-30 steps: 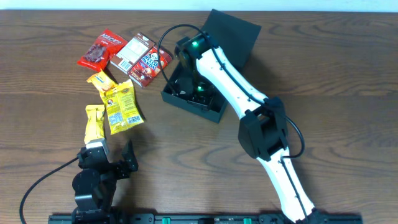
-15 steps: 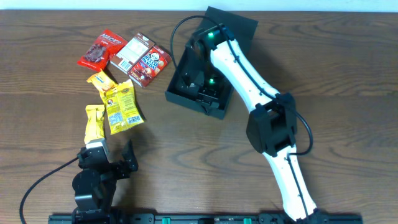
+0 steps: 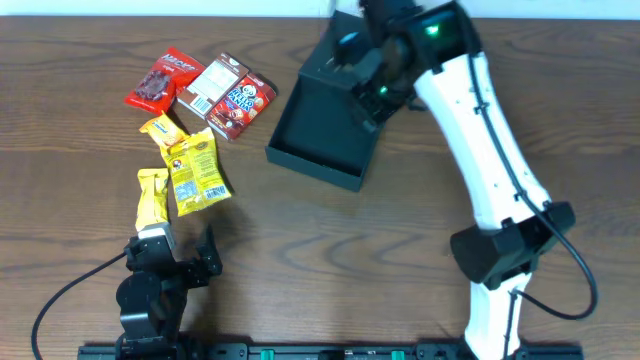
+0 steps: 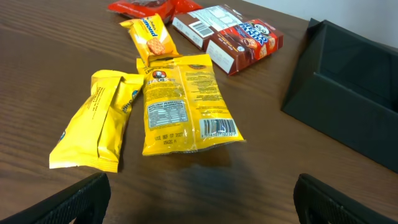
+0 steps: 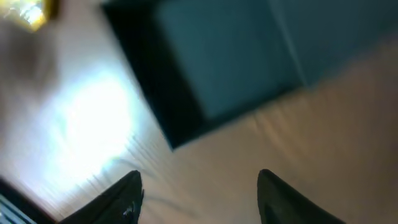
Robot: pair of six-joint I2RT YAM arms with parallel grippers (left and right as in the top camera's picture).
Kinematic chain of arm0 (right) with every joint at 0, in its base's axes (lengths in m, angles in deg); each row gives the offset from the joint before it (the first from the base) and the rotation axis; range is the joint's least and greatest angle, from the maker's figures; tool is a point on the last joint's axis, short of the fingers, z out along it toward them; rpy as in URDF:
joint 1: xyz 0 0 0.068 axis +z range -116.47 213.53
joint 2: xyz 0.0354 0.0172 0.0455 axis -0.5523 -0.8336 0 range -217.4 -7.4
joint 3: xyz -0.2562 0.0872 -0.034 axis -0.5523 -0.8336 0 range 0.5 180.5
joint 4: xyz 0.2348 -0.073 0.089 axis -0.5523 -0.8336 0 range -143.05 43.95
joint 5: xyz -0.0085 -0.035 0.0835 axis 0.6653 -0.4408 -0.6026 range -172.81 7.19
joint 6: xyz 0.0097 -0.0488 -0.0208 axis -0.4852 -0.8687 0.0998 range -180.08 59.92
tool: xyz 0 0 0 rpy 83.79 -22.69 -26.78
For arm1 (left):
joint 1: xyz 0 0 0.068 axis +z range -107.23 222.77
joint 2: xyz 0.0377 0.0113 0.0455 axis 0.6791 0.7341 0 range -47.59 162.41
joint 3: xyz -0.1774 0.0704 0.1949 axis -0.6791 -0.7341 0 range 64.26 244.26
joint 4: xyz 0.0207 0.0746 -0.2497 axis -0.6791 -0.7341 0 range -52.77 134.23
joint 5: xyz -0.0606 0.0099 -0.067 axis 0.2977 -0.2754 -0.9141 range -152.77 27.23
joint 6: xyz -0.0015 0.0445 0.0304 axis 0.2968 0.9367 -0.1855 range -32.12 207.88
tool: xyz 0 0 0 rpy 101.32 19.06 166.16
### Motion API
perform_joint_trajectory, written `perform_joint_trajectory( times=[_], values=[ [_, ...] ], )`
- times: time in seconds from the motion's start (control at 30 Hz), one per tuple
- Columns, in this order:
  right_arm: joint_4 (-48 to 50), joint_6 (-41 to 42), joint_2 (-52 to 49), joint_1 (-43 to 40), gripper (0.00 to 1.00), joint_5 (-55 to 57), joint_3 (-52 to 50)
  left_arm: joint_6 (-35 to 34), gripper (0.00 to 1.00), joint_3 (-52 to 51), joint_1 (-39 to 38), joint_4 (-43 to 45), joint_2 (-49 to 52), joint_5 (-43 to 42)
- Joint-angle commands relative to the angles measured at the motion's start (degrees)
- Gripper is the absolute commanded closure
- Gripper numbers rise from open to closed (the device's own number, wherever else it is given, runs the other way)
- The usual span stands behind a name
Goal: Pack container
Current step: 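Rotate and position the black box toward table center with right gripper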
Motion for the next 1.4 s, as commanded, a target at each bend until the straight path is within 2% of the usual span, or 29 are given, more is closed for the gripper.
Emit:
perform_joint_trajectory(
  times=[0.0, 0.07, 0.23, 0.43, 0.57, 0.63, 0.83, 1.1, 1.17, 1.23, 1.37],
  values=[
    [0.17, 22.82, -4.5, -2.16, 0.44, 3.69, -2.93, -0.02, 0.05, -0.9, 0.35, -0.07, -0.33, 0.22],
    [1.86, 27.63, -5.55, -2.45, 0.41, 3.8, -6.36, -0.02, 0.05, -0.9, 0.35, -0.07, -0.33, 0.22],
    [10.03, 33.75, -6.64, -2.45, 0.41, 3.56, -17.86, -0.02, 0.05, -0.9, 0.35, -0.07, -0.33, 0.22],
    [18.88, 35.87, -6.64, -2.45, 0.42, 3.54, -26.99, -0.02, 0.05, -0.9, 0.35, -0.07, -0.33, 0.22],
    [21.94, 35.78, -6.64, -2.47, 0.56, 3.67, -30.95, -0.02, 0.05, -0.9, 0.35, -0.07, -0.33, 0.24],
    [22.23, 34.56, -6.64, -2.73, 0.63, 4.52, -32.37, -0.02, 0.05, -0.9, 0.35, -0.09, -0.33, 0.22],
    [19.71, 29.66, -6.64, -3.63, 0.66, 10.01, -32.81, -0.02, 0.05, -0.9, 0.35, -0.07, -0.33, 0.22],
    [19.23, 15.98, -6.64, -4.22, 0.73, 14.05, -32.81, -0.02, 0.05, -0.9, 0.35, -0.07, -0.33, 0.22],
    [19.65, 13.25, -6.64, -4.17, 0.8, 14.67, -32.81, -0.02, 0.05, -0.9, 0.35, -0.07, -0.33, 0.22],
    [20.11, 11.02, -6.64, -4.17, 0.83, 14.75, -32.81, -0.02, 0.05, -0.9, 0.35, -0.07, -0.33, 0.22],
    [20.74, 8.0, -6.64, -4.15, 0.8, 14.78, -32.81, -0.02, 0.05, -0.9, 0.35, -0.07, -0.33, 0.24]
  ],
)
